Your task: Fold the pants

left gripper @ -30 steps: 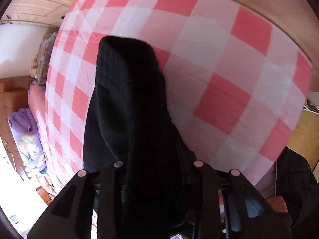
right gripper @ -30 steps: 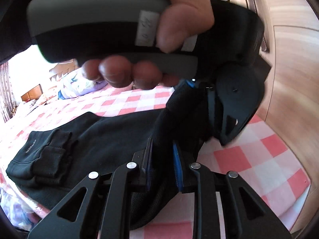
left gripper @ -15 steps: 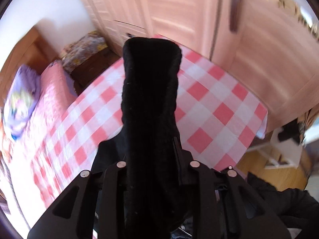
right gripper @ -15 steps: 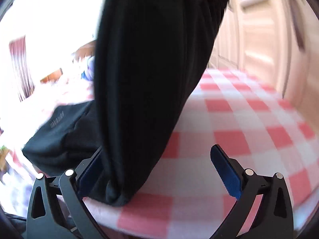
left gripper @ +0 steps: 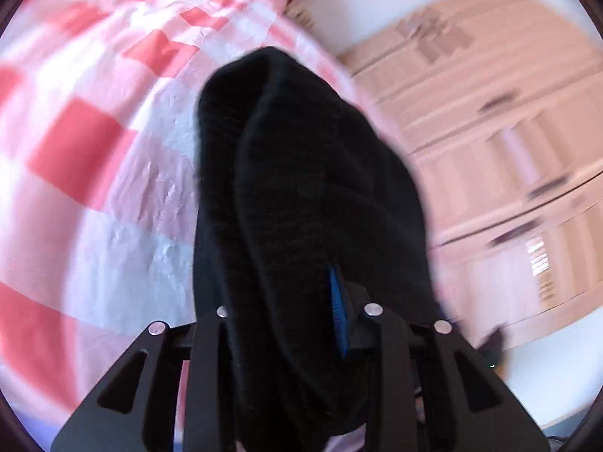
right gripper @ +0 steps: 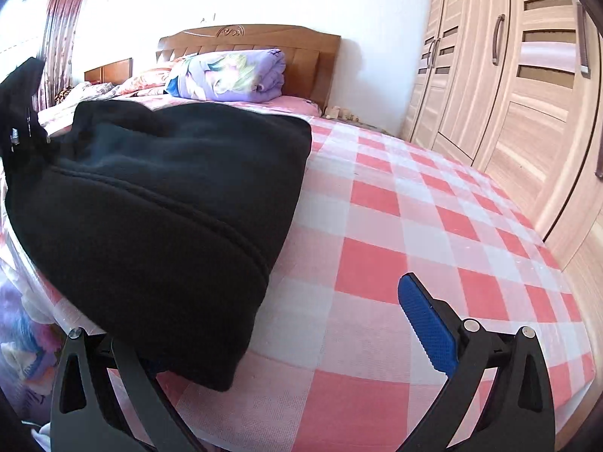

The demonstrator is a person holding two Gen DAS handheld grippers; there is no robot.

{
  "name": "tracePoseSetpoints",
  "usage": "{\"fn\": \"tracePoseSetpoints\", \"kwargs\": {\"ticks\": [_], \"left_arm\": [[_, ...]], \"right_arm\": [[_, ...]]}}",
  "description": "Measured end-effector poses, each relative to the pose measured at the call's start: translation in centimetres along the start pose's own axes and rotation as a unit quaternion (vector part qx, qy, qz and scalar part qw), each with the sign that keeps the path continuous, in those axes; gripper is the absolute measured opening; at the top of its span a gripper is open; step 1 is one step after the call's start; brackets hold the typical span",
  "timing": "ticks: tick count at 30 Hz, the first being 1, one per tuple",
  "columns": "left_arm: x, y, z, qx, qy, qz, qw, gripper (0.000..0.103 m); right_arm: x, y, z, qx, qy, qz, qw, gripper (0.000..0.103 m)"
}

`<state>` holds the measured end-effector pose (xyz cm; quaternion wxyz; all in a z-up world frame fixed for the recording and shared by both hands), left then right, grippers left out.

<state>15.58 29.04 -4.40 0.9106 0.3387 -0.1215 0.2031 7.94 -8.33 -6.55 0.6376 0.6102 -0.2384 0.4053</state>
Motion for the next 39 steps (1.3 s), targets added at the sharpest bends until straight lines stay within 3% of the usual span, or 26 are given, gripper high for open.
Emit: {"fn": "tracePoseSetpoints", "kwargs": {"ticks": [1,4,9,15,19,21,23,25,26,28,29,30,31,34,36,39], "left_arm": [[-0.3,0.4,0.0,-0.014,0.001,0.011,0.9998,0.029],[-0.8,0.5,0.9,0.001,-0.012,0.032,0.9994,0.030],[-1.1,1.3,1.7,0.001,-0.015,0.023,0.9996,0.030],[-1.7,1.6,0.6,-0.034,0.006,0.046,0.9983,0.035],[-1.6,2.3,3.4,-0.023,-0.049,0.073,0.9959,0.030],[-1.8,1.9,3.1,-0.017,-0.041,0.055,0.9975,0.030],[-2.4,0.8,0.3,-0.009,-0.004,0.035,0.9993,0.032],[-2.7,1.2,-1.2,-0.062,0.014,0.049,0.9967,0.032],[-2.7,1.6,-1.3,-0.069,0.015,0.051,0.9962,0.033],[-2.6,2.7,-0.8,-0.027,-0.006,0.069,0.9972,0.056],[-2.5,3.9,-0.4,0.006,-0.020,0.088,0.9959,0.082],[-2.4,5.0,-0.2,0.046,-0.027,0.109,0.9926,0.098],[-2.4,6.2,0.0,0.091,-0.034,0.136,0.9860,0.099],[-2.6,9.8,1.5,0.221,-0.069,0.200,0.9521,0.099],[-3.0,10.6,3.8,0.239,-0.107,0.217,0.9405,0.099],[-3.7,8.3,9.2,0.229,-0.187,0.205,0.9331,0.101]], "right_arm": [[0.0,0.0,0.1,0.003,0.000,-0.002,1.000,0.099],[-0.1,-0.2,0.0,0.007,-0.008,-0.009,1.000,0.099],[-0.2,-0.4,1.2,0.019,-0.052,-0.013,0.998,0.099],[-0.8,0.0,2.4,0.022,-0.104,-0.007,0.994,0.099],[-1.0,-0.6,3.3,0.052,-0.146,-0.016,0.988,0.099],[-1.6,-1.2,3.9,0.074,-0.174,-0.031,0.981,0.099],[-1.6,-1.1,3.4,0.062,-0.147,-0.034,0.987,0.098],[-1.7,-1.0,3.1,0.062,-0.131,-0.034,0.989,0.098],[-1.6,-0.9,3.0,0.061,-0.120,-0.037,0.990,0.098],[-1.4,-0.5,2.8,0.068,-0.096,-0.045,0.992,0.098],[-1.4,-0.1,2.9,0.076,-0.085,-0.046,0.992,0.098],[-1.5,0.5,3.0,0.085,-0.074,-0.048,0.992,0.098],[-1.7,1.1,3.1,0.095,-0.065,-0.053,0.992,0.098],[-2.4,3.0,4.0,0.118,-0.065,-0.050,0.990,0.098],[-1.6,4.2,4.3,0.127,-0.070,-0.037,0.989,0.098],[1.4,5.6,3.8,0.158,-0.076,0.007,0.984,0.098]]}}
Point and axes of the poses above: each gripper's, at about its wrist camera, not at the fingertips, and y roughly against the way its jaws point, z to its right, x to its top, the point moved 4 cm from there along -y, roughly the way its jaws point, and after that the axes turned 1 degree about -z, right-handed, at the moved point
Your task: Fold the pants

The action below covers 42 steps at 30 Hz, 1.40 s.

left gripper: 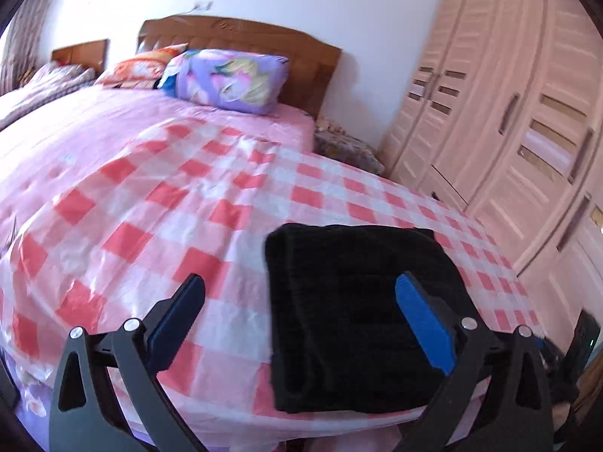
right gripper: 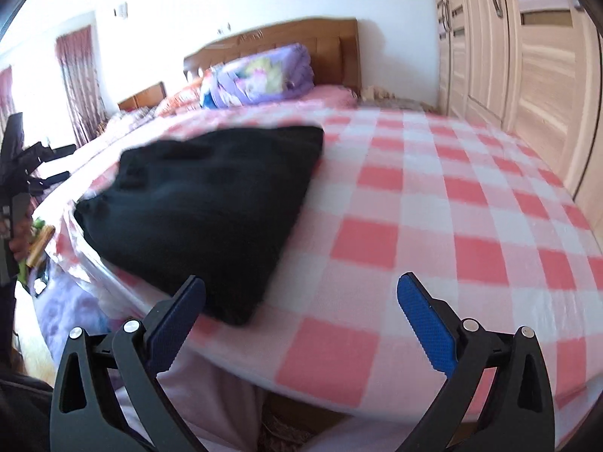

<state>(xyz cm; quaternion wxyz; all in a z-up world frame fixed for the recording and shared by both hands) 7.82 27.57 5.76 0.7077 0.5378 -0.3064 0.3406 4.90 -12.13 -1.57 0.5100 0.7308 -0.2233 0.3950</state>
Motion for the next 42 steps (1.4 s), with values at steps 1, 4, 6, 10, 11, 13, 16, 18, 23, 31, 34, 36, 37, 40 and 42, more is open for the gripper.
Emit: {"fn": "tracePoseSetpoints", "kwargs": {"ticks": [1,4,6,10,11,13,16,18,23,31,34,36,37,40,42], "left_arm": [[0.1,-0.6,2.2,0.000,-0.030,-0.006,0.9995,0.101],[-0.9,-4.0,7.3,0.040,-0.126,-0.036,0.9905,0.101],[-2.3,-7.2,8.7,0.066,-0.148,-0.072,0.9842,0.101],[-5.5,-10.8,6.4,0.063,-0.124,-0.124,0.9826,0.101],[-5.8,-10.5,6.3,0.061,-0.131,-0.112,0.9832,0.101],[-5.9,-10.1,6.4,0.057,-0.136,-0.108,0.9831,0.101],[-5.8,-10.0,6.5,0.058,-0.135,-0.105,0.9835,0.101],[-5.8,-9.9,6.7,0.060,-0.132,-0.100,0.9844,0.101],[-5.9,-9.8,6.8,0.061,-0.130,-0.092,0.9853,0.101],[-6.0,-9.5,6.9,0.058,-0.132,-0.083,0.9860,0.101],[-5.8,-8.8,6.9,0.061,-0.135,-0.068,0.9866,0.101],[-4.7,-7.2,6.9,0.051,-0.128,-0.046,0.9894,0.101],[-3.7,-6.3,6.9,0.045,-0.118,-0.032,0.9915,0.101],[-0.2,-5.4,7.5,0.029,-0.095,-0.024,0.9948,0.101],[1.0,-7.5,9.1,0.049,-0.133,-0.065,0.9877,0.101]], "right_arm": [[1.1,0.0,-0.6,0.020,-0.001,0.011,1.000,0.098],[3.8,-1.8,-2.2,0.061,-0.006,0.008,0.998,0.098],[4.2,-3.7,-3.5,0.074,0.007,-0.012,0.997,0.098],[1.0,-6.8,-6.1,0.081,0.074,-0.092,0.990,0.098],[0.2,-6.6,-6.5,0.067,0.098,-0.082,0.990,0.098],[-0.6,-5.9,-7.1,0.051,0.130,-0.075,0.987,0.099],[-0.1,-5.0,-6.9,0.058,0.124,-0.094,0.986,0.098],[1.4,-4.4,-6.6,0.068,0.109,-0.084,0.988,0.098],[5.7,-5.1,-5.8,0.078,0.076,-0.040,0.993,0.098],[7.4,-12.4,-3.5,0.032,0.028,-0.095,0.995,0.098],[5.7,-12.1,-4.7,0.003,0.092,-0.109,0.990,0.098],[5.3,-10.7,-5.3,-0.007,0.121,-0.093,0.988,0.098],[5.1,-10.3,-5.3,-0.003,0.123,-0.094,0.988,0.098],[4.4,-9.4,-4.6,0.017,0.099,-0.099,0.990,0.098],[3.9,-9.0,-4.2,0.030,0.078,-0.099,0.992,0.098]]}}
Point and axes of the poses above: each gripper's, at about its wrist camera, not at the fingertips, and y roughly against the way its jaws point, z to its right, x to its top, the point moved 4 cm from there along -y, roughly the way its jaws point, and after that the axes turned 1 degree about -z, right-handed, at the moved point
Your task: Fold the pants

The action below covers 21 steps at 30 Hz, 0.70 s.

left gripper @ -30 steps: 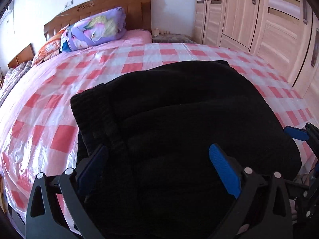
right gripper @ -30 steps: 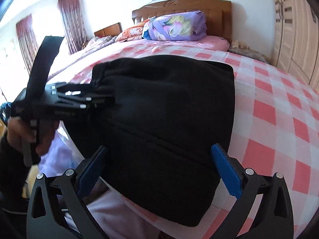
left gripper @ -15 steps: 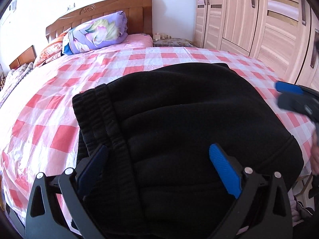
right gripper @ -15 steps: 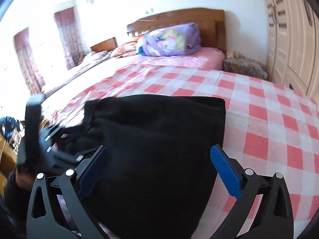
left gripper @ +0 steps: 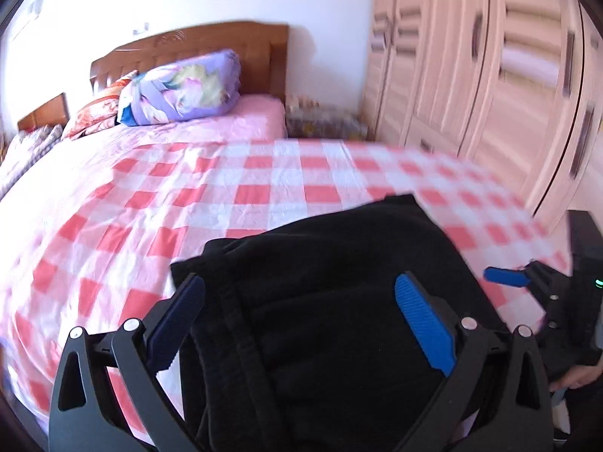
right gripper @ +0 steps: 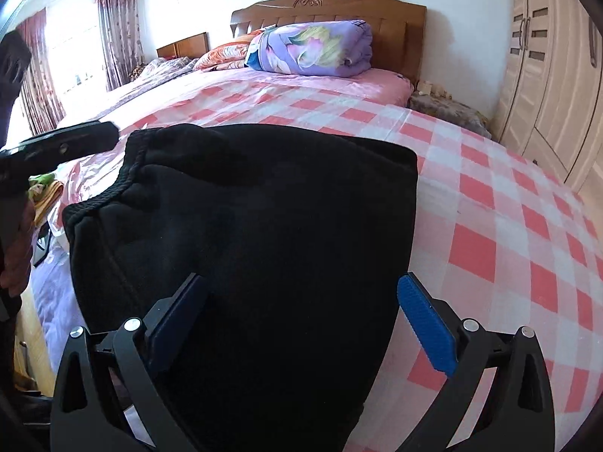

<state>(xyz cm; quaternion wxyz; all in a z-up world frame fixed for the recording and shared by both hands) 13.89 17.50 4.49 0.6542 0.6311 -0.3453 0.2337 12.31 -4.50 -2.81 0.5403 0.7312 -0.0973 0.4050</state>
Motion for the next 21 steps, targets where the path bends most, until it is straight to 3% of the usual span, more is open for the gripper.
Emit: {"fn": "tracePoseSetpoints", "kwargs": {"ticks": [4,8,11,15,16,18,20,21], "left_arm": [[0.8,-5.2,3.1,0.065,-0.082,-0.063,0.9925,0.101],[-1.9,-7.9,3.5,0.056,-0.084,-0.111,0.9887,0.101],[-4.1,-6.8,2.8,0.047,-0.073,-0.093,0.9918,0.101],[-5.2,-6.6,2.6,0.039,-0.055,-0.064,0.9956,0.101],[-5.3,-6.5,2.7,0.043,-0.055,-0.059,0.9958,0.101],[-5.4,-6.5,2.8,0.043,-0.052,-0.054,0.9962,0.101],[-5.5,-6.4,2.8,0.042,-0.050,-0.049,0.9966,0.101],[-5.6,-6.3,2.8,0.043,-0.050,-0.047,0.9967,0.101]], "right_arm": [[-0.9,0.3,0.3,0.022,-0.021,-0.003,1.000,0.098],[-1.7,0.4,0.4,0.040,-0.030,-0.006,0.999,0.098],[-1.3,0.9,0.9,0.069,-0.019,-0.019,0.997,0.098],[2.5,1.7,3.9,0.030,-0.023,0.011,0.999,0.098],[3.9,1.8,4.8,0.037,-0.037,0.022,0.998,0.098],[7.2,1.0,7.2,0.074,-0.088,0.039,0.993,0.098],[9.8,-1.0,8.7,0.092,-0.126,0.023,0.988,0.098],[11.1,-2.6,8.5,0.135,-0.137,0.005,0.981,0.098]]}}
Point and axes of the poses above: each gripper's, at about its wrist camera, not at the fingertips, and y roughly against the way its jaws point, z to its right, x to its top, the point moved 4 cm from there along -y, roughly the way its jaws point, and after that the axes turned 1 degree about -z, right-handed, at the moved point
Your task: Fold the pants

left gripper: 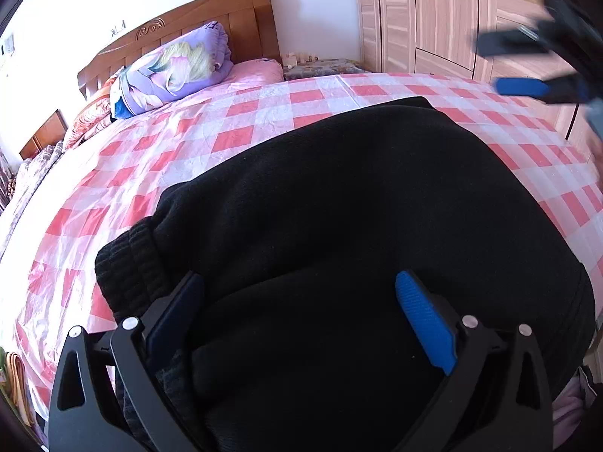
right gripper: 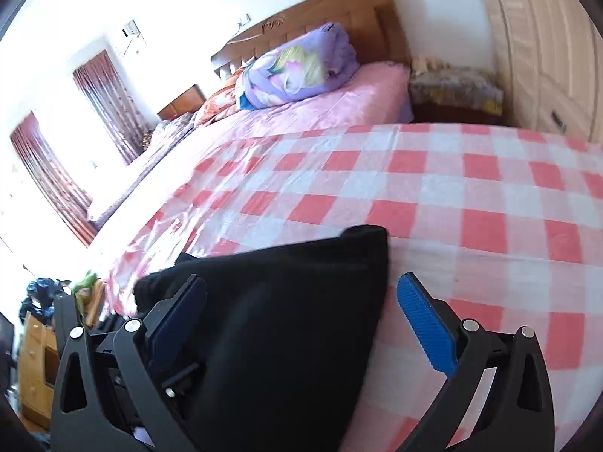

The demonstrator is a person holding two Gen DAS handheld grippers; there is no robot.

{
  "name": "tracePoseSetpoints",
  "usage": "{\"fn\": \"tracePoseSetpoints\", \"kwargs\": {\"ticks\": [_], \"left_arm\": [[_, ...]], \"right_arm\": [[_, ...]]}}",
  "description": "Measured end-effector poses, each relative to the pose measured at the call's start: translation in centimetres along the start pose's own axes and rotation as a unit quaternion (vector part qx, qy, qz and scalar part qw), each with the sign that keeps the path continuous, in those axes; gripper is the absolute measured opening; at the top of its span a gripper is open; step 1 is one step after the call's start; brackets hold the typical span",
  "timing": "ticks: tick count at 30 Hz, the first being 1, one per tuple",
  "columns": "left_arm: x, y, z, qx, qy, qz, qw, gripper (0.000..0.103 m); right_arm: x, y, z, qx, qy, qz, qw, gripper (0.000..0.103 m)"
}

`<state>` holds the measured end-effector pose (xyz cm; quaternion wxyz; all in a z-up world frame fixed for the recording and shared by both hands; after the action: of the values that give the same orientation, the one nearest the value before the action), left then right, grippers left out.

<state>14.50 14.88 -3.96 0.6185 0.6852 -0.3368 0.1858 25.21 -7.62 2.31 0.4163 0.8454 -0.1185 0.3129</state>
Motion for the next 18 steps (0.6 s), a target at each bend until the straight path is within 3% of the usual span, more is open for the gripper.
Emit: {"fn": "tracePoseSetpoints", "kwargs": {"ticks": [3,4,5,6,8,11,12,14,15,17,18], "left_arm": [[0.0,0.0,0.0,0.000,0.002,0.004,1.0000,0.101],[0.0,0.0,0.0,0.000,0.003,0.004,1.0000,0.101],[0.0,0.0,0.0,0.000,0.003,0.004,1.0000,0.101],[0.0,0.0,0.1,0.000,0.003,0.004,1.0000,0.101],[0.0,0.0,0.0,-0.001,0.003,0.005,1.0000,0.101],[-0.1,0.0,-0.1,-0.002,0.004,0.008,1.0000,0.101],[-0.2,0.1,-0.1,-0.003,0.005,0.010,0.9999,0.101],[-0.3,0.1,-0.2,-0.004,0.007,0.014,0.9999,0.101],[-0.3,0.1,-0.2,-0.004,0.007,0.015,0.9999,0.101],[-0.2,0.1,-0.3,-0.005,0.007,0.016,0.9998,0.101],[-0.2,0.1,-0.3,-0.005,0.007,0.016,0.9998,0.101]], "right_arm": [[1.8,-4.3,-1.7,0.131,-0.037,-0.069,0.988,0.098],[2.0,-5.6,-2.3,0.151,-0.038,-0.092,0.983,0.098],[2.1,-7.1,-2.6,0.145,-0.036,-0.118,0.982,0.098],[2.0,-9.0,-2.4,0.095,-0.034,-0.148,0.984,0.098],[2.7,-10.9,-1.0,0.013,-0.030,-0.157,0.987,0.092],[4.8,-8.9,-0.9,0.006,-0.047,-0.088,0.995,0.095],[5.0,-7.8,-1.8,0.030,-0.048,-0.077,0.995,0.095],[4.0,-6.6,-4.6,0.087,-0.020,-0.092,0.992,0.099],[2.8,-6.9,-6.1,0.103,0.010,-0.120,0.987,0.099],[0.4,-8.5,-7.7,0.081,0.054,-0.159,0.982,0.098],[-0.2,-9.8,-6.7,0.027,0.067,-0.175,0.982,0.098]]}}
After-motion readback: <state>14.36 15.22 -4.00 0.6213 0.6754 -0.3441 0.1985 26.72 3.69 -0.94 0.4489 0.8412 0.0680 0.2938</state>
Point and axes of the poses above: each gripper's, at about its wrist camera, not at the fingertips, and y roughly against the way its jaws point, z to its right, x to its top, the point moved 4 cm from there along -y, roughly the way its jaws point, and after that the axes turned 1 degree about -z, right-handed, at the moved point
